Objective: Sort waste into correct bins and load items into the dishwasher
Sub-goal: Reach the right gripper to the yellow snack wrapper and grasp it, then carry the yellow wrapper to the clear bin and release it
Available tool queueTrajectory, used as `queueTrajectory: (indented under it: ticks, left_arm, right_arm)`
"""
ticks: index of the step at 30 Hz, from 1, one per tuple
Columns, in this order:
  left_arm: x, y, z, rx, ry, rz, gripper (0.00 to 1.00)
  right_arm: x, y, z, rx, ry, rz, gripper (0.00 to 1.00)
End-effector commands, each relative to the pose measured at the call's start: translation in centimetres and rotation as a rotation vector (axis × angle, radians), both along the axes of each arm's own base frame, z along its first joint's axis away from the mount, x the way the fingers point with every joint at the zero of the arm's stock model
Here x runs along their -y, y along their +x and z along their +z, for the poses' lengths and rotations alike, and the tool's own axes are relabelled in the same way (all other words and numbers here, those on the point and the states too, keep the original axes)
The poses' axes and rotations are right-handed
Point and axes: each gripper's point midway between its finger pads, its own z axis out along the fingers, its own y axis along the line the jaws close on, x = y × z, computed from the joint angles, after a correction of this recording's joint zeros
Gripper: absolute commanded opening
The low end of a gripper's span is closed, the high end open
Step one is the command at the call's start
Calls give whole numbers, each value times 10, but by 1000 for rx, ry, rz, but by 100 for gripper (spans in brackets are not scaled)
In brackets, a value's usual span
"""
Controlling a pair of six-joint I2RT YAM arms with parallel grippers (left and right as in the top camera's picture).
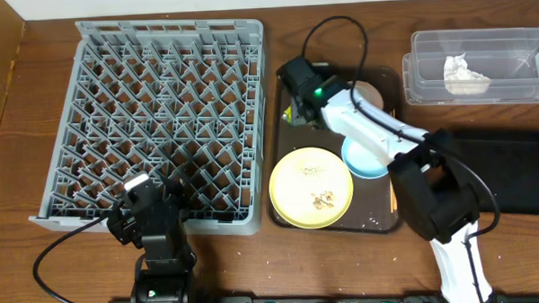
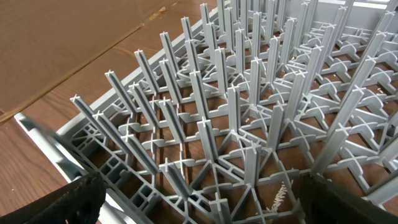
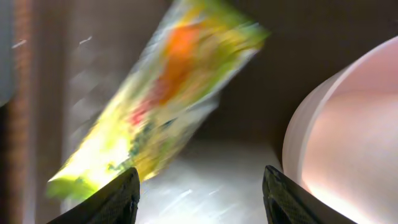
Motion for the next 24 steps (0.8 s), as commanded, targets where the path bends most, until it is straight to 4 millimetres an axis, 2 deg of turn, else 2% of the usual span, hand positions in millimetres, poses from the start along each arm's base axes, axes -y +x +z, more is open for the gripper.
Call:
queueTrajectory:
  ticks: [1, 3, 7, 9, 13, 15, 18, 24]
  left_arm:
    - [-2, 0, 7, 16, 5, 12, 100]
    - [-2, 0, 7, 16, 5, 12, 100]
    - [-2, 0, 7, 16, 5, 12, 100]
    - [-2, 0, 7, 16, 5, 12, 100]
    - [-2, 0, 7, 16, 5, 12, 100]
    - [-2, 0, 7, 16, 5, 12, 100]
    - [-2, 0, 7, 16, 5, 12, 100]
    - [-2, 0, 7, 16, 5, 12, 100]
  right_arm:
    - [30, 16, 2, 21, -18, -90, 62]
    - [27, 20, 3, 16, 13, -60, 62]
    - [-4, 20, 6, -10, 165, 54, 69]
    - [-17, 19, 8, -16, 228, 55, 73]
    - [-31, 17, 9, -3, 254, 25, 74]
    - [-32, 14, 8, 9, 233, -19, 73]
    - [-22, 11, 5, 30, 158, -81, 73]
    - [-16, 12, -1, 32, 127, -94, 71]
